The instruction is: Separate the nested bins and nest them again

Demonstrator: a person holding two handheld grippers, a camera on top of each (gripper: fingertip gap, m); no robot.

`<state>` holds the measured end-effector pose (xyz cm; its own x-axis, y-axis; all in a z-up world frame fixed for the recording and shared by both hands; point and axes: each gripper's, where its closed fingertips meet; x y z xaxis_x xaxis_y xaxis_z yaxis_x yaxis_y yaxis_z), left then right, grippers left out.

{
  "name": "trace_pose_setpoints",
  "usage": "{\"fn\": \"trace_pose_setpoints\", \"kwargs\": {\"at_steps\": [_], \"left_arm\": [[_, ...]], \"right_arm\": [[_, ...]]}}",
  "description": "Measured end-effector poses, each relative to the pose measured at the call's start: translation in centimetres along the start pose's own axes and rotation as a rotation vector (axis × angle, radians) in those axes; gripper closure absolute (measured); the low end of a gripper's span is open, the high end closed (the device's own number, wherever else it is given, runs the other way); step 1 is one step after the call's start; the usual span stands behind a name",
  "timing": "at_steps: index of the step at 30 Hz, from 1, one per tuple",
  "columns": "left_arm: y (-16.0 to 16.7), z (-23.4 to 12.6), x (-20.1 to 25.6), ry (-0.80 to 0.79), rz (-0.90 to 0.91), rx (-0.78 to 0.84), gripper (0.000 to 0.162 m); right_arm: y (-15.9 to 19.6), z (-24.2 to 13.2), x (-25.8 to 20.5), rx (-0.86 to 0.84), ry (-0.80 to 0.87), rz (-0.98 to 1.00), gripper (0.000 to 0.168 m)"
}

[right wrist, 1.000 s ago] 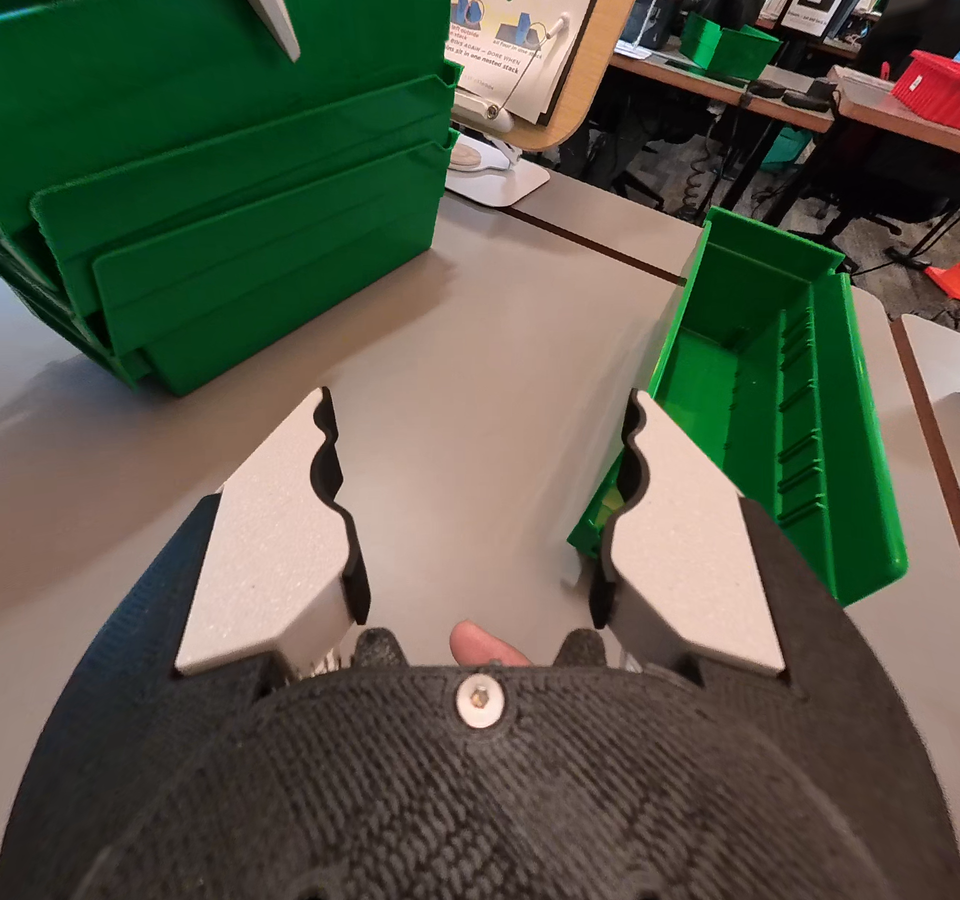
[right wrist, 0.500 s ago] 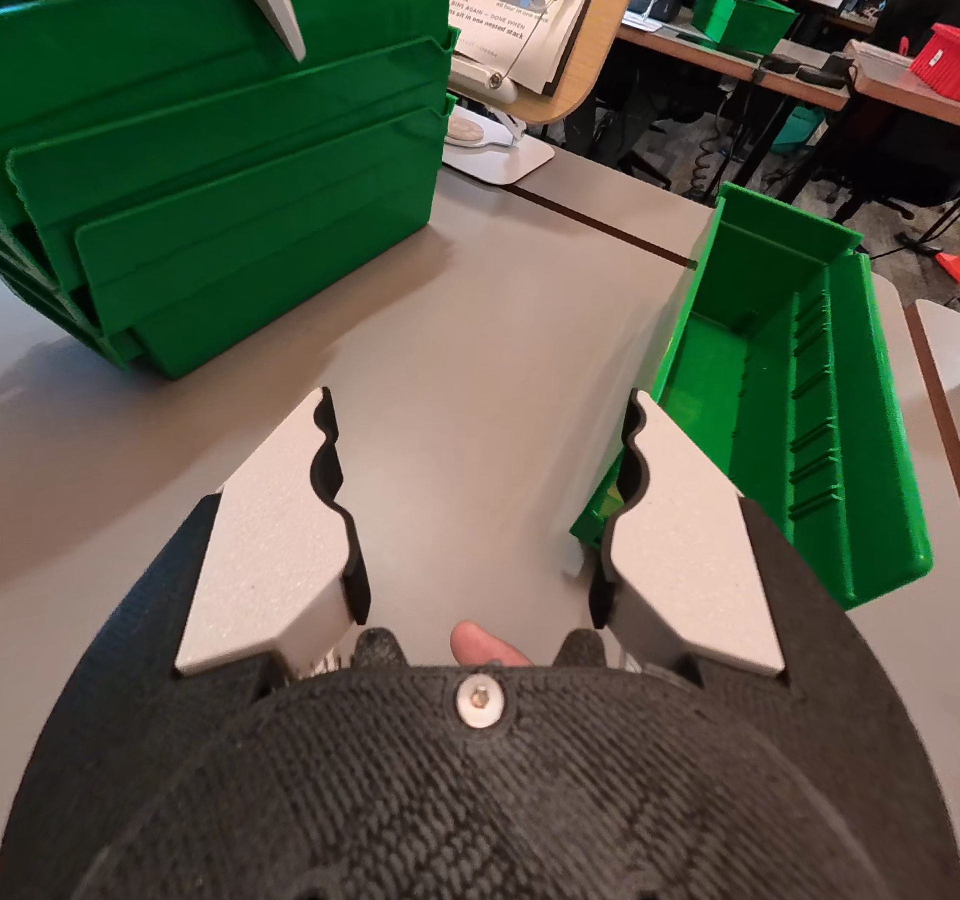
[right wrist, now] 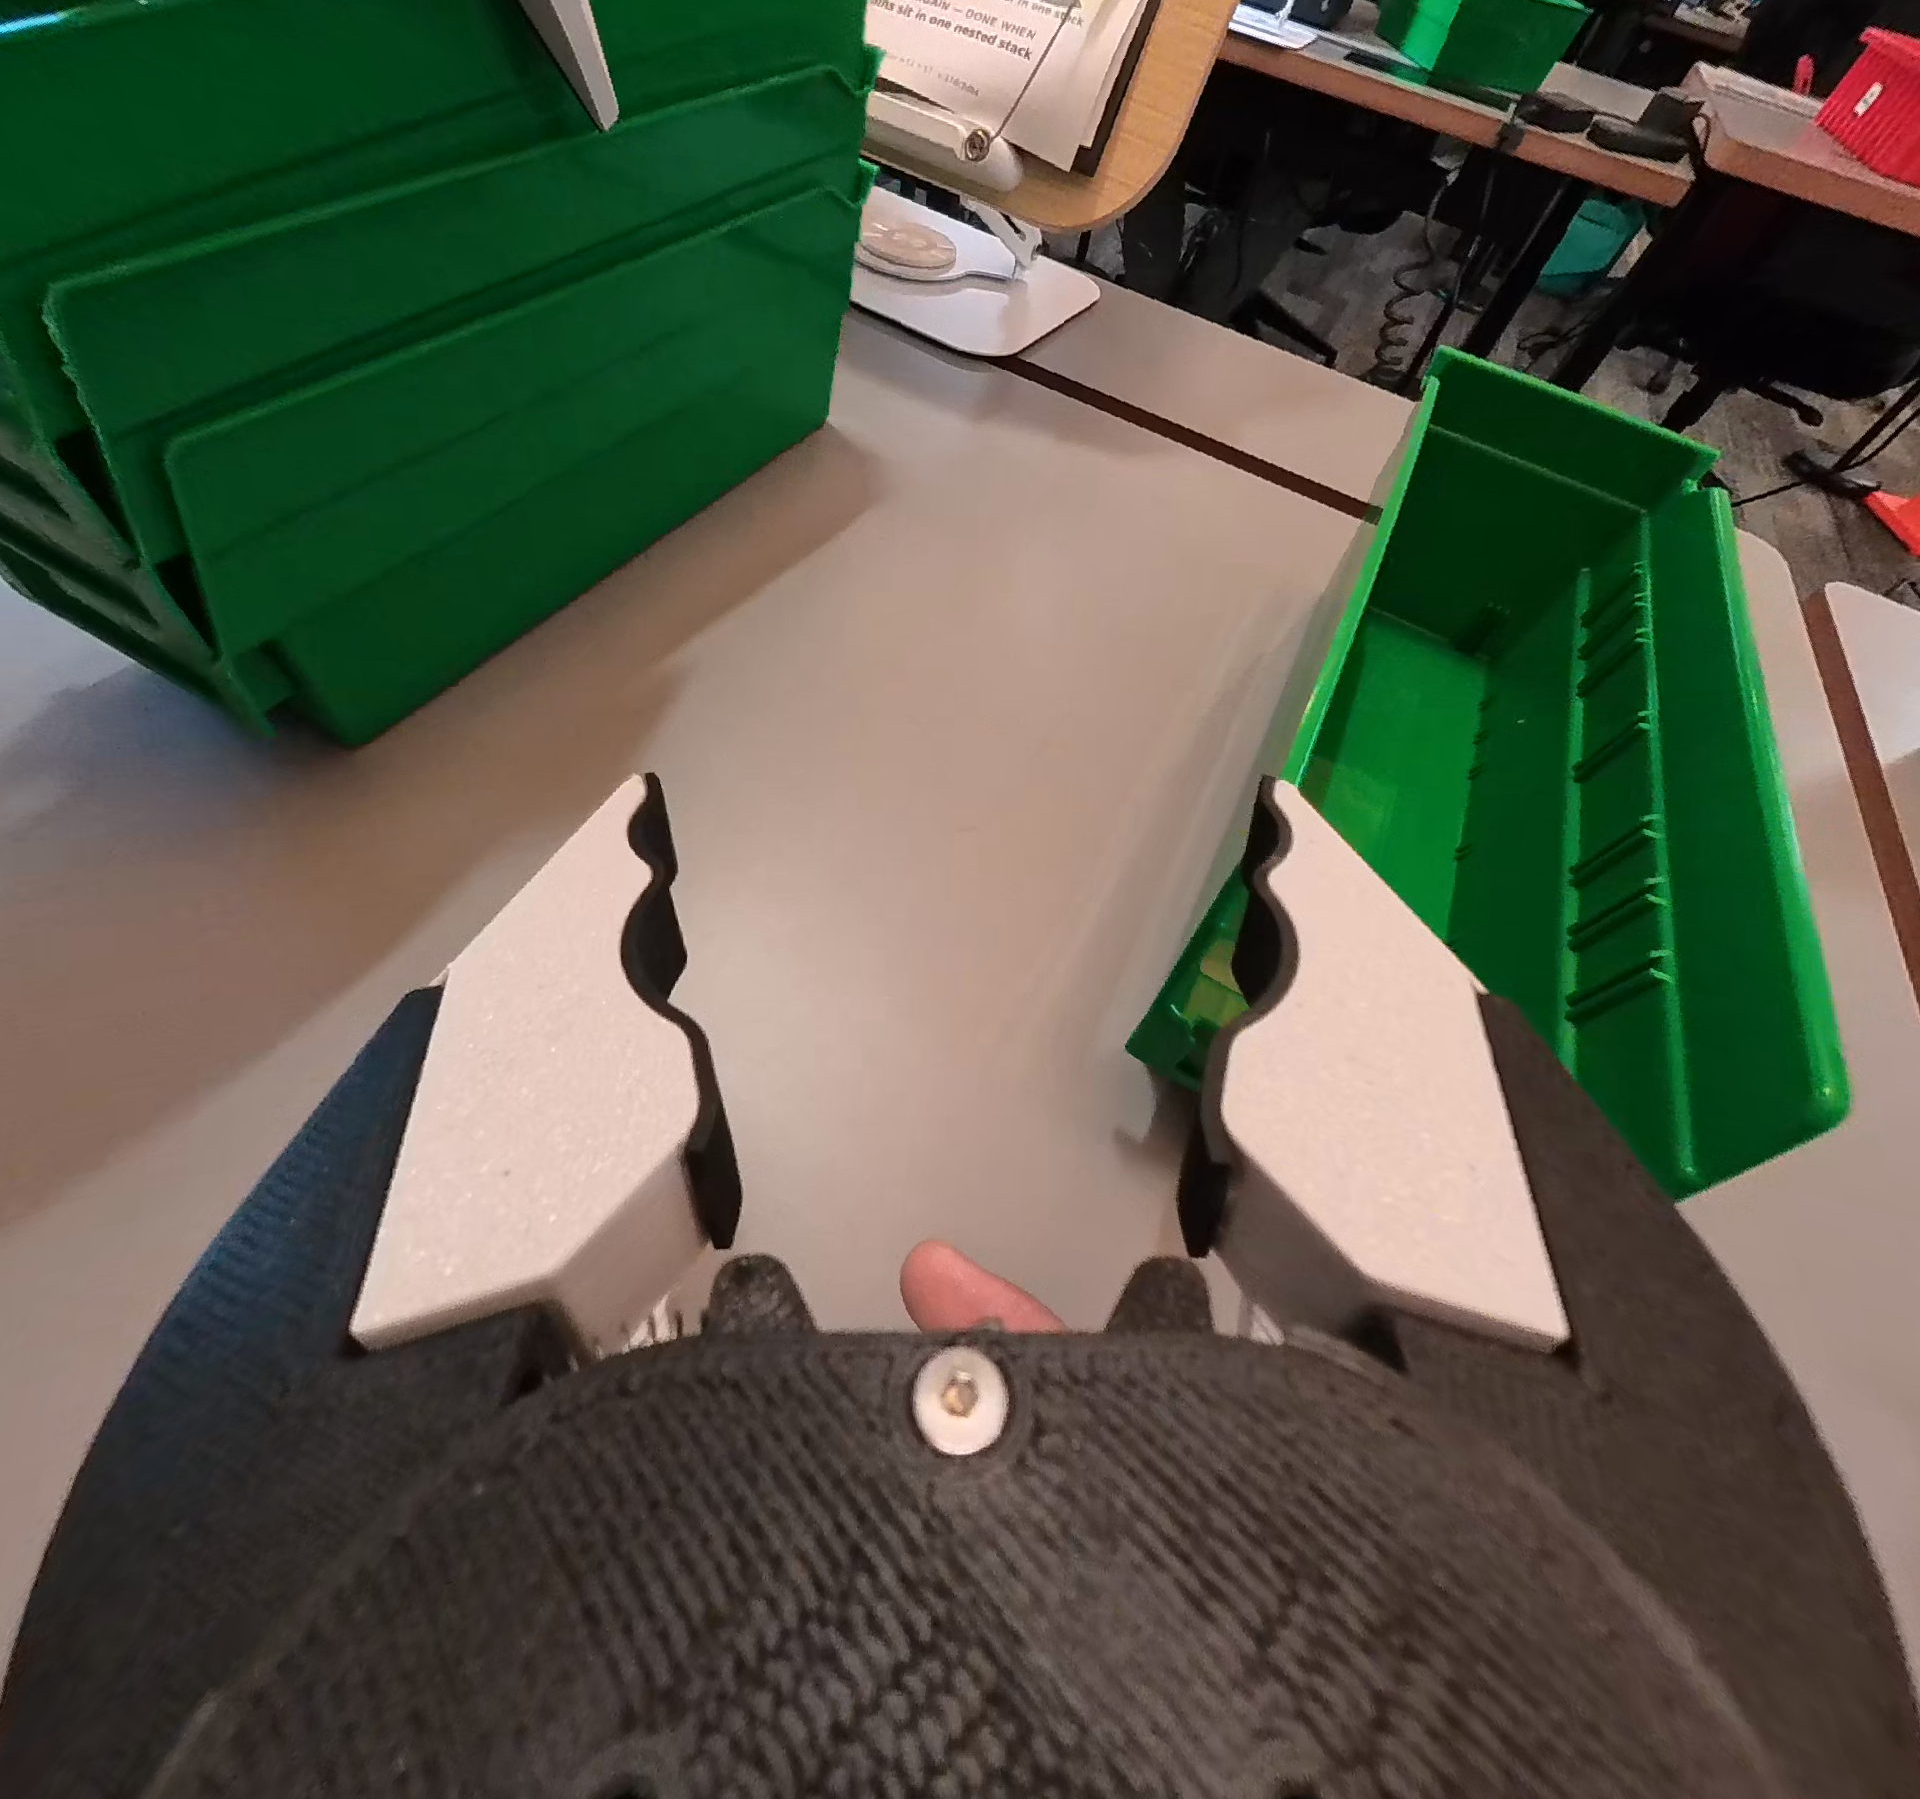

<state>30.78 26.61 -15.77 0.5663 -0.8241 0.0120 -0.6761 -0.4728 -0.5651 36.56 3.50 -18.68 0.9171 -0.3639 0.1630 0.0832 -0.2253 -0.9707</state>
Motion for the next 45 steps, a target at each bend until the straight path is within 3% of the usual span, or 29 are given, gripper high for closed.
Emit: {"fn": "trace_pose_setpoints", "kwargs": {"at_steps": [7,11,15,19,23,28,35,40,45], "left_arm": [[-0.3,-0.1,-0.3,-0.031,0.009,0.049,0.043],[-3.2,-3.3,-0.7,-0.042,0.135,0.315,0.044],[-6.7,-8.1,-2.0,0.037,0.141,0.636,0.042],[-7.5,-11.2,-7.0,-0.021,0.178,0.871,0.041],[-5.3,-9.1,-12.7,-0.141,0.286,0.912,0.041],[-1.0,-4.3,-16.5,-0.088,0.211,0.889,0.042],[1.2,-0.5,-16.9,-0.020,0.092,0.863,0.041],[1.3,0.9,-15.4,0.019,0.103,0.832,0.039],[1.5,1.2,-14.3,0.047,0.119,0.831,0.039]], "right_arm": [[-0.4,-0.1,-0.1,0.006,-0.004,-0.008,0.059],[-0.8,-0.4,-0.4,0.016,-0.018,-0.013,0.058],[-1.3,-0.8,-0.2,0.024,-0.009,-0.015,0.056],[-1.9,-1.3,0.4,0.026,0.014,-0.027,0.054],[-2.2,-2.7,1.9,0.008,0.066,-0.055,0.052],[-3.0,-3.7,6.7,-0.013,0.239,0.036,0.041],[-4.6,1.5,12.9,-0.200,0.267,0.077,0.034],[-1.4,5.7,15.1,-0.432,0.252,0.216,0.036],[0.8,8.6,15.5,-0.552,0.240,0.314,0.041]]}}
Point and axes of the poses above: each gripper's, where its closed fingertips meet, z out along the fingers, y out of its underside, x = y × z across the jaws, and after that the axes turned 11 degrees about x, right-handed
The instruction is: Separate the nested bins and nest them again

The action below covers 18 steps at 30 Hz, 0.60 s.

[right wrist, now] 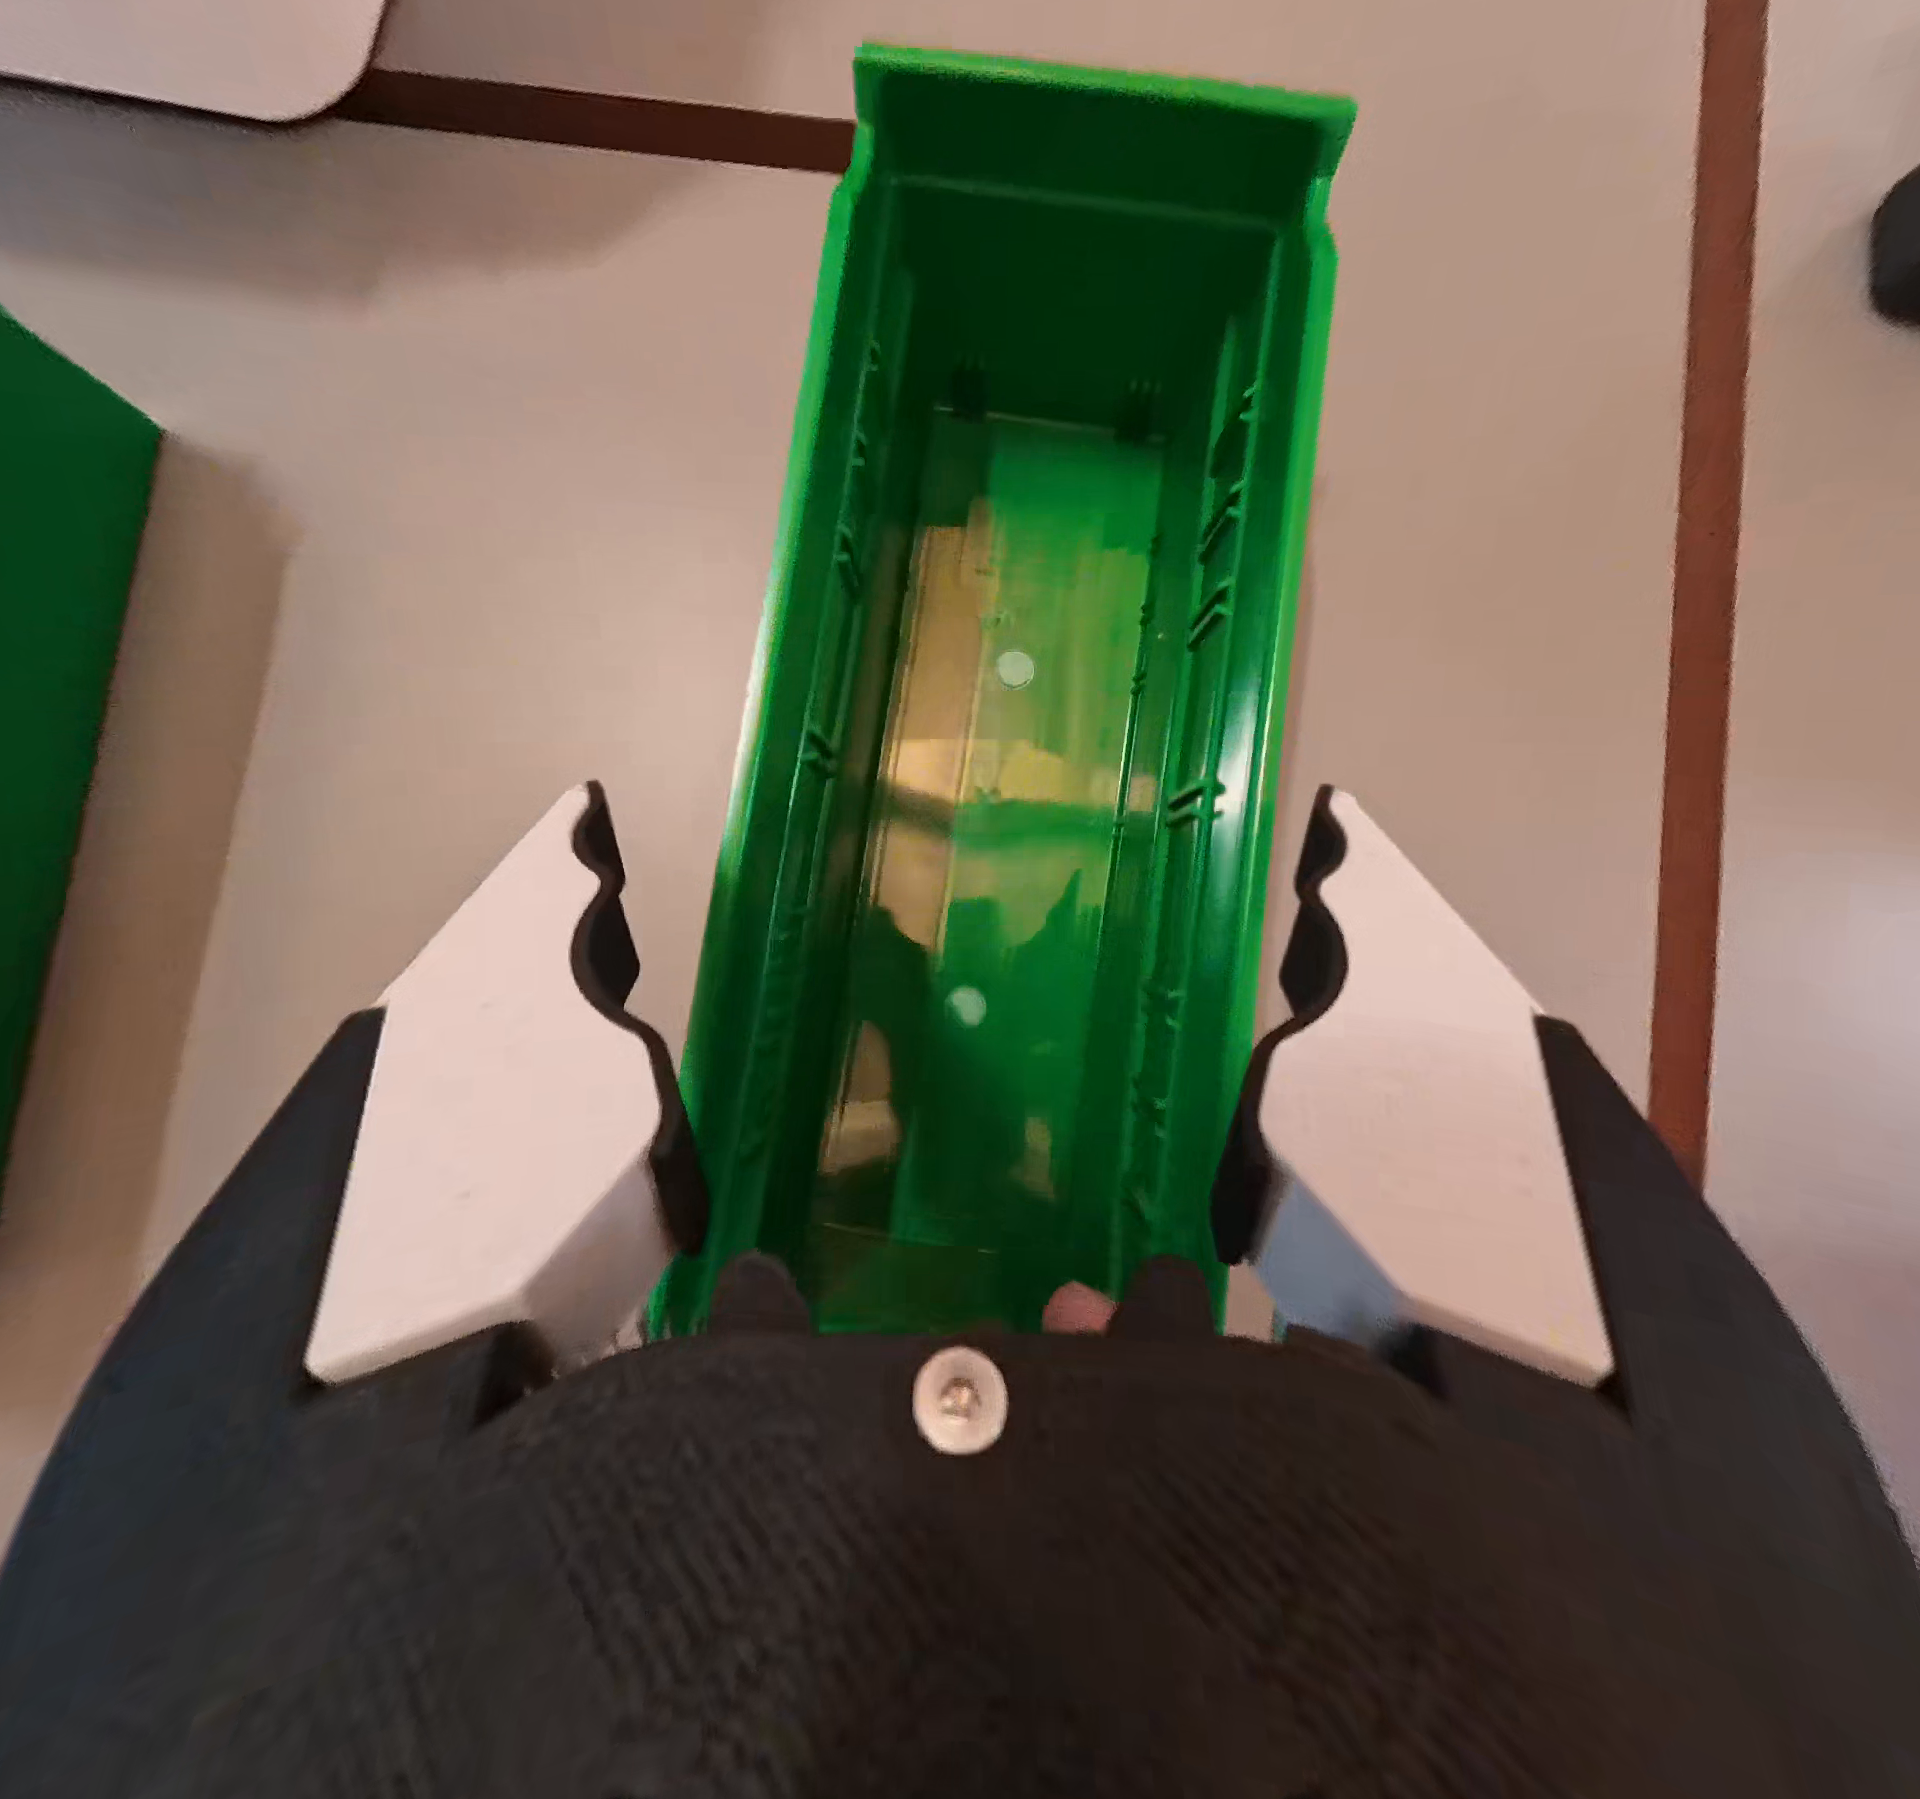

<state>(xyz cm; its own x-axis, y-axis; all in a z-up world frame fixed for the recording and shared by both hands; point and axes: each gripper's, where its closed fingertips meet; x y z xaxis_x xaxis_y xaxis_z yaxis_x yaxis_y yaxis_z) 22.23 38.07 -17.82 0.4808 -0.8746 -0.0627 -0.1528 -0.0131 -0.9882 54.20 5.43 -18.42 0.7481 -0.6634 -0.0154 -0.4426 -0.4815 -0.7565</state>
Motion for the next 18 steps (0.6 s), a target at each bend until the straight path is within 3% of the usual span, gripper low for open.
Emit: {"fn": "trace_pose_setpoints", "kwargs": {"at_steps": [4,18], "left_arm": [[0.5,-0.4,0.3,0.024,-0.016,0.008,0.037],[1.0,-1.4,-0.6,0.024,-0.066,0.021,0.035]], "right_arm": [[0.0,1.6,1.2,-0.071,0.055,0.025,0.052],[3.1,3.5,0.5,-0.297,0.075,-0.066,0.023]]}}
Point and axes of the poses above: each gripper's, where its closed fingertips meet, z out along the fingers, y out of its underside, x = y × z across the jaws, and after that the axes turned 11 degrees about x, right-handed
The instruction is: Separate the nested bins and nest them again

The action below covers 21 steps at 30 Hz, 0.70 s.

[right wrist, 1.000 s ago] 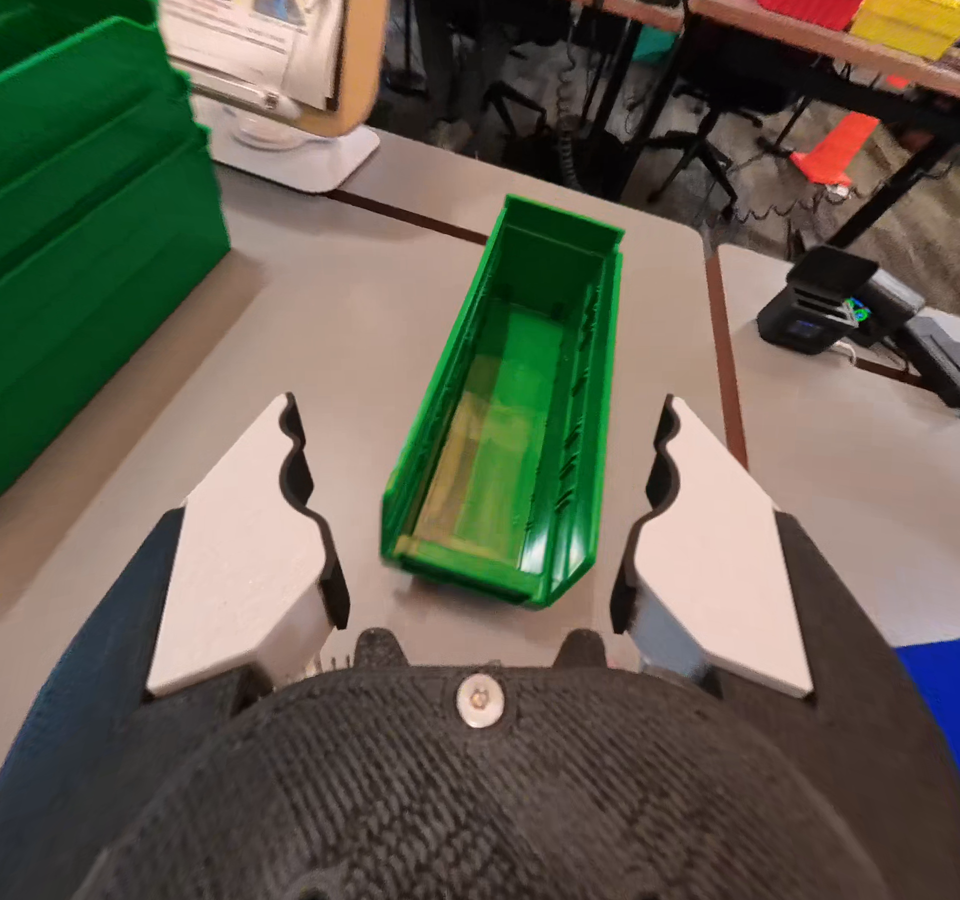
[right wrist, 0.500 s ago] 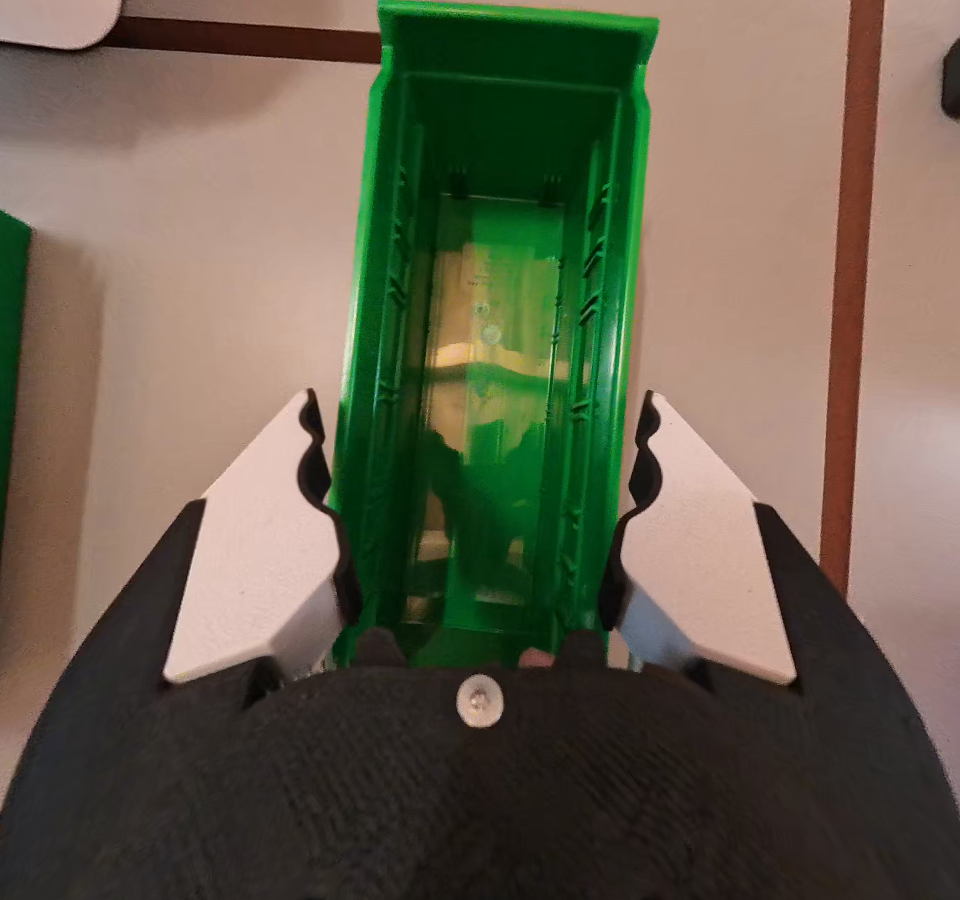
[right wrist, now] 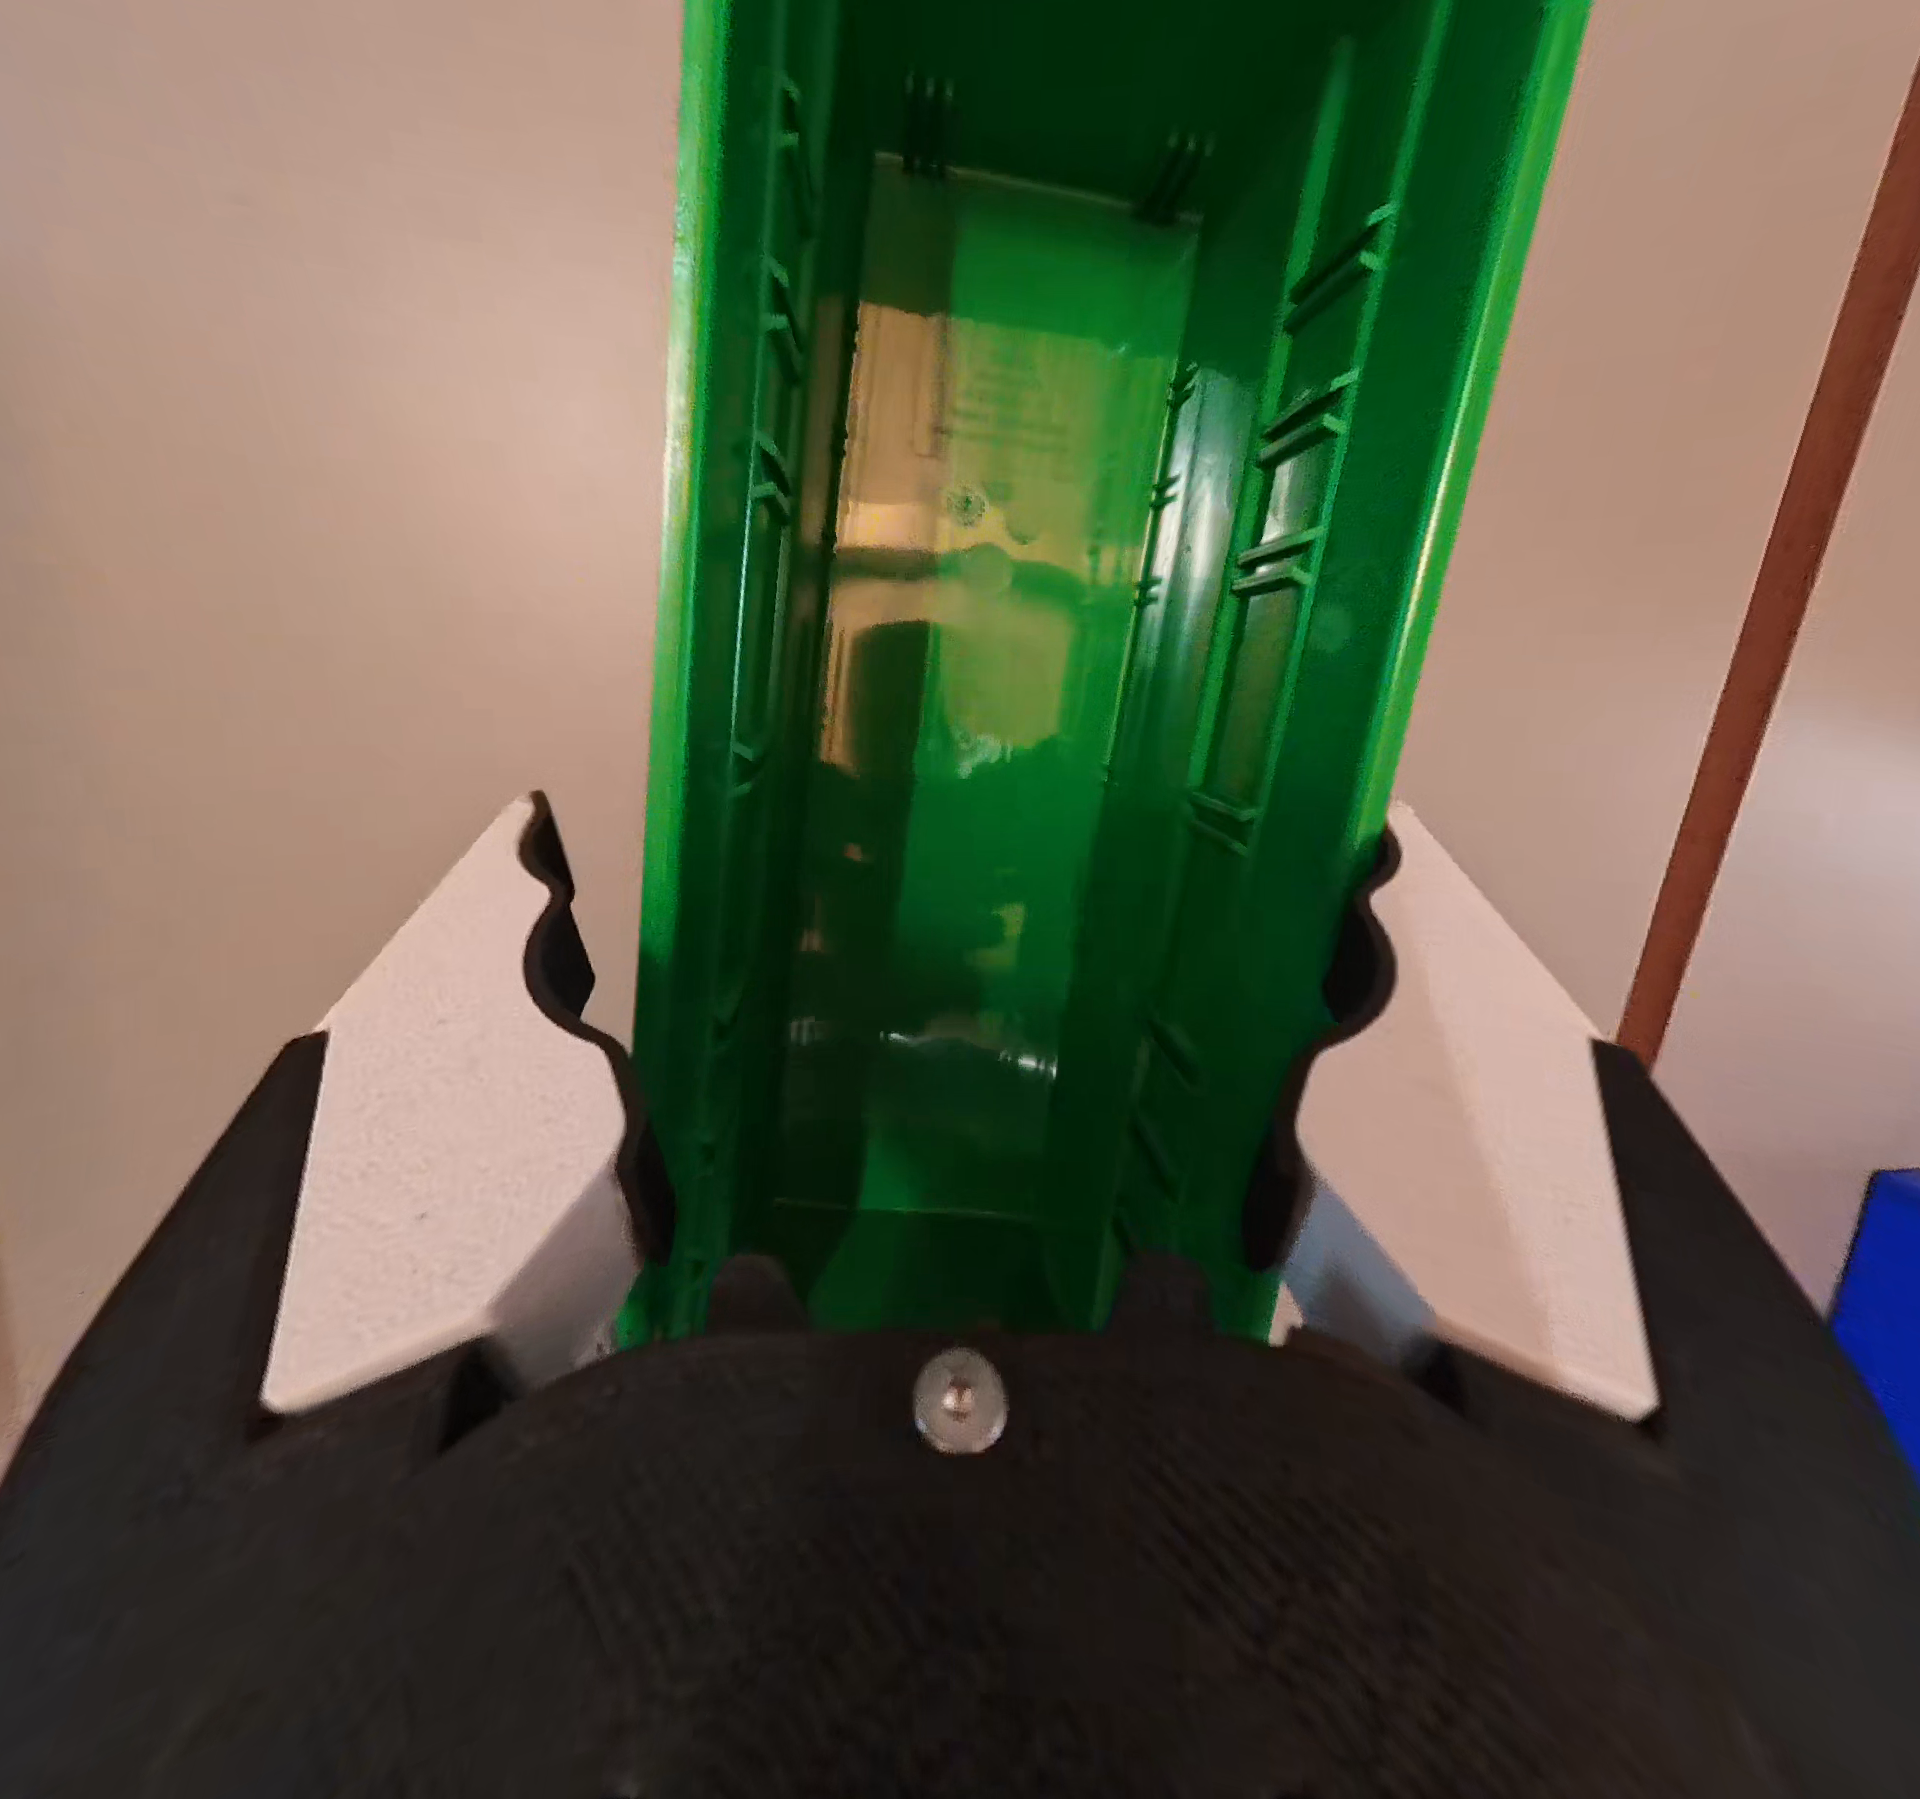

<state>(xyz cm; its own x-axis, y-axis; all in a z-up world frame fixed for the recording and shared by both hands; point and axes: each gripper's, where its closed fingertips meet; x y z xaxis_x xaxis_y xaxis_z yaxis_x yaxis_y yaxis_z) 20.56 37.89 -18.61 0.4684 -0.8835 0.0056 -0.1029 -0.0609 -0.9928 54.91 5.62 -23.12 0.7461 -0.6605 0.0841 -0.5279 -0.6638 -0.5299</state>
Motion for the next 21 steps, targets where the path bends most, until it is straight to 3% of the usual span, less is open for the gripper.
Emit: {"fn": "trace_pose_setpoints", "kwargs": {"at_steps": [4,8,21], "left_arm": [[0.3,0.1,-0.4,-0.016,-0.017,-0.002,0.035],[-0.5,0.6,0.6,0.027,-0.168,0.077,0.037],[0.3,0.6,0.4,0.062,-0.124,0.010,0.039]], "right_arm": [[-0.7,-0.3,0.1,0.016,-0.017,0.049,0.036],[-0.9,-0.5,0.1,0.027,-0.060,0.079,0.046],[-0.8,-1.1,0.0,-0.020,-0.099,0.075,0.073]]}}
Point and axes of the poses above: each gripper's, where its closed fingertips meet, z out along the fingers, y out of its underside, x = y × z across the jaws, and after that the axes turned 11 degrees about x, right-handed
